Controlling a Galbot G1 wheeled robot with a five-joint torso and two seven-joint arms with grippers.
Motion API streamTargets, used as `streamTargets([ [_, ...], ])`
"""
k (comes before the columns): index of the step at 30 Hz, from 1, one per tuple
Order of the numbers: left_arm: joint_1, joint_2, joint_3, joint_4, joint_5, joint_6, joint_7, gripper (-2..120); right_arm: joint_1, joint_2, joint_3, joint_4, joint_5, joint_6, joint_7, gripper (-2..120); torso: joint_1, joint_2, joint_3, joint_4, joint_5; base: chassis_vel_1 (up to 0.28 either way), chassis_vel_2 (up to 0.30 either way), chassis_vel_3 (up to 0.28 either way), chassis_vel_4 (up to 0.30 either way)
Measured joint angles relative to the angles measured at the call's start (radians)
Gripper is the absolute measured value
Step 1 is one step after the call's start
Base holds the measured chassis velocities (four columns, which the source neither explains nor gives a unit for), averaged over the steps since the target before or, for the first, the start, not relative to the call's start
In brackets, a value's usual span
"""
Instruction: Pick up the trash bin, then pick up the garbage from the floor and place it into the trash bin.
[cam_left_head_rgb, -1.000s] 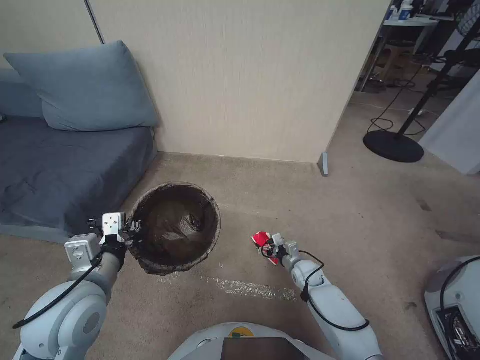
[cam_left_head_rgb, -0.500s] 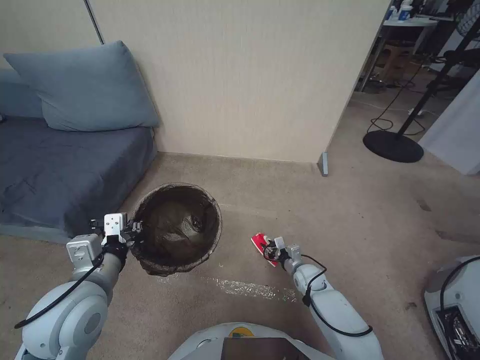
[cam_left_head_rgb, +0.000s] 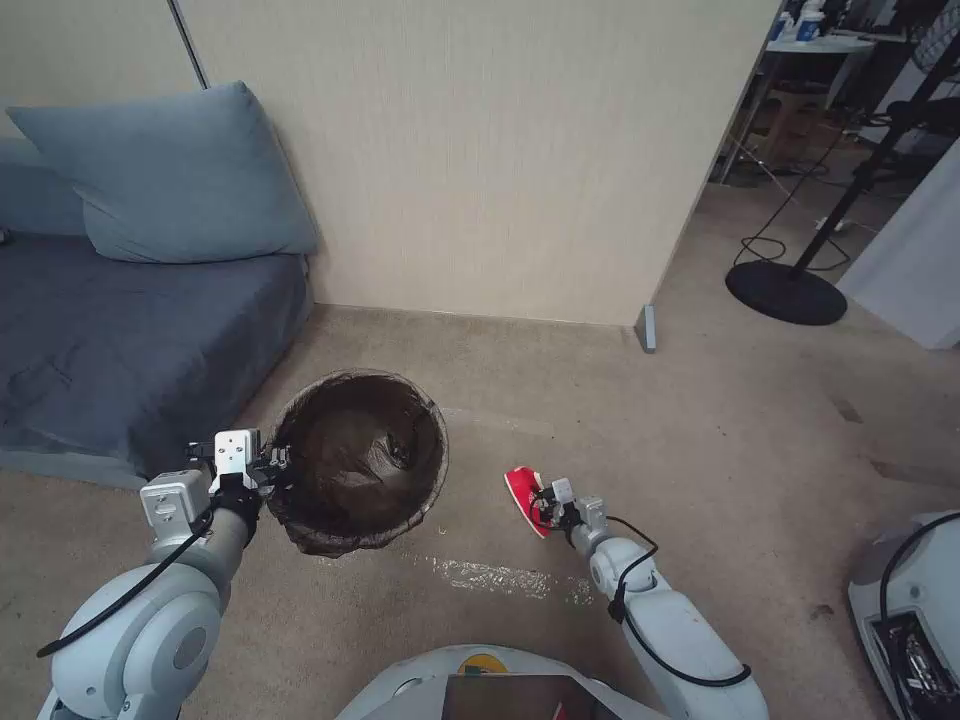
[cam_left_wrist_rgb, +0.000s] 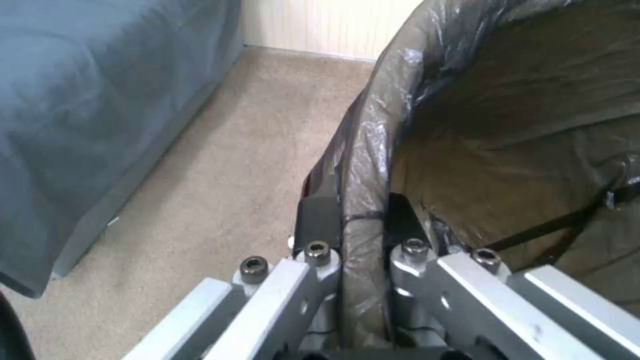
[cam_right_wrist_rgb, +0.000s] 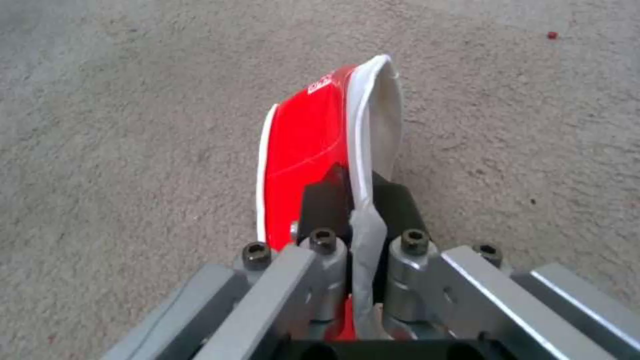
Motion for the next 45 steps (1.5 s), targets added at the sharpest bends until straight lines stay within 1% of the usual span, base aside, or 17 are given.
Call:
streamTargets([
  [6, 0.002, 0.0, -0.002, 0.0, 0.001, 0.001, 0.0, 2, -0.034, -0.005, 0.027, 0.093, -0.018, 0.006, 0.021, 0, 0.0, 0.0, 0.0, 0.0001, 0.0003, 0.0, 0.0, 0.0, 0.0],
  [9, 0.003, -0.003, -0.001, 0.0, 0.008, 0.001, 0.0, 2, -0.079, -0.028, 0.058, 0.212, -0.025, 0.003, 0.03, 0, 0.0, 0.0, 0.0, -0.0003, 0.0001, 0.0, 0.0, 0.0, 0.0],
  [12, 0.004, -0.004, 0.001, 0.0, 0.012, 0.002, 0.0, 2, -0.092, -0.038, 0.075, 0.255, -0.046, 0.007, 0.025, 0, 0.0, 0.0, 0.0, -0.0003, 0.0001, 0.0, 0.0, 0.0, 0.0],
  [14, 0.006, -0.005, 0.002, 0.0, 0.018, 0.004, 0.001, 2, -0.123, -0.073, 0.104, 0.367, -0.053, 0.002, 0.017, 0, 0.0, 0.0, 0.0, -0.0001, 0.0002, 0.0, 0.0, 0.0, 0.0],
  [16, 0.006, -0.005, 0.002, 0.0, 0.018, 0.004, 0.001, 2, -0.123, -0.073, 0.104, 0.367, -0.053, 0.002, 0.017, 0, 0.0, 0.0, 0.0, -0.0001, 0.0002, 0.0, 0.0, 0.0, 0.0],
  [17, 0.007, -0.005, 0.003, 0.0, 0.019, 0.004, 0.001, 2, -0.133, -0.087, 0.111, 0.4, -0.046, -0.004, 0.016, 0, 0.0, 0.0, 0.0, -0.0001, 0.0002, 0.0, 0.0, 0.0, 0.0],
  [18, 0.01, -0.004, 0.002, 0.0, 0.024, 0.004, 0.002, 2, -0.176, -0.147, 0.145, 0.528, -0.008, -0.019, 0.013, 0, 0.0, 0.0, 0.0, -0.0003, 0.0, 0.0, 0.0, 0.0, 0.0],
  [19, 0.011, -0.004, 0.002, 0.0, 0.025, 0.004, 0.002, 2, -0.182, -0.155, 0.151, 0.546, 0.001, -0.022, 0.013, 0, 0.0, 0.0, 0.0, -0.0003, 0.0001, 0.0, 0.0, 0.0, 0.0],
  [20, 0.012, -0.004, 0.003, 0.0, 0.029, 0.004, 0.002, 2, -0.203, -0.185, 0.172, 0.611, 0.041, -0.038, 0.013, 0, 0.0, 0.0, 0.0, -0.0003, 0.0001, 0.0, 0.0, 0.0, 0.0],
  [21, 0.012, -0.004, 0.003, 0.0, 0.029, 0.004, 0.002, 2, -0.203, -0.185, 0.172, 0.611, 0.041, -0.038, 0.013, 0, 0.0, 0.0, 0.0, -0.0003, 0.0001, 0.0, 0.0, 0.0, 0.0],
  [25, 0.016, -0.004, 0.007, 0.0, 0.04, 0.007, 0.004, 2, -0.239, -0.246, 0.222, 0.762, 0.118, -0.074, 0.01, 0, 0.0, 0.0, 0.0, -0.0003, 0.0, 0.0, 0.0, 0.0, 0.0],
  [26, 0.016, -0.004, 0.007, 0.0, 0.04, 0.007, 0.004, 2, -0.239, -0.246, 0.222, 0.762, 0.118, -0.074, 0.01, 0, 0.0, 0.0, 0.0, -0.0003, 0.0, 0.0, 0.0, 0.0, 0.0],
  [29, 0.015, -0.004, 0.015, 0.0, 0.054, 0.007, 0.008, 2, -0.251, -0.271, 0.24, 0.879, 0.169, -0.106, 0.008, 0, 0.0, 0.0, 0.0, -0.0001, 0.0, 0.0, 0.0, 0.0, 0.0],
  [34, 0.015, -0.003, 0.021, 0.0, 0.066, 0.008, 0.016, 2, -0.25, -0.288, 0.241, 0.997, 0.217, -0.156, 0.005, 0, 0.0, 0.0, 0.0, -0.0003, 0.0, 0.0, 0.0, 0.0, 0.0],
  [39, 0.017, -0.001, 0.022, 0.0, 0.073, 0.008, 0.021, 2, -0.231, -0.304, 0.216, 1.069, 0.255, -0.196, 0.004, 0, 0.0, 0.0, 0.0, -0.0002, -0.0001, 0.0, 0.0, 0.0, 0.0],
  [43, 0.016, 0.0, 0.028, 0.0, 0.079, 0.008, 0.025, 2, -0.149, -0.315, 0.117, 1.129, 0.29, -0.252, 0.016, 0, 0.0, 0.0, 0.0, -0.0002, -0.0001, 0.0, 0.0, 0.0, 0.0],
  [45, 0.016, 0.0, 0.028, 0.0, 0.079, 0.008, 0.025, 2, -0.149, -0.315, 0.117, 1.129, 0.29, -0.252, 0.016, 0, 0.0, 0.0, 0.0, -0.0002, -0.0001, 0.0, 0.0, 0.0, 0.0],
])
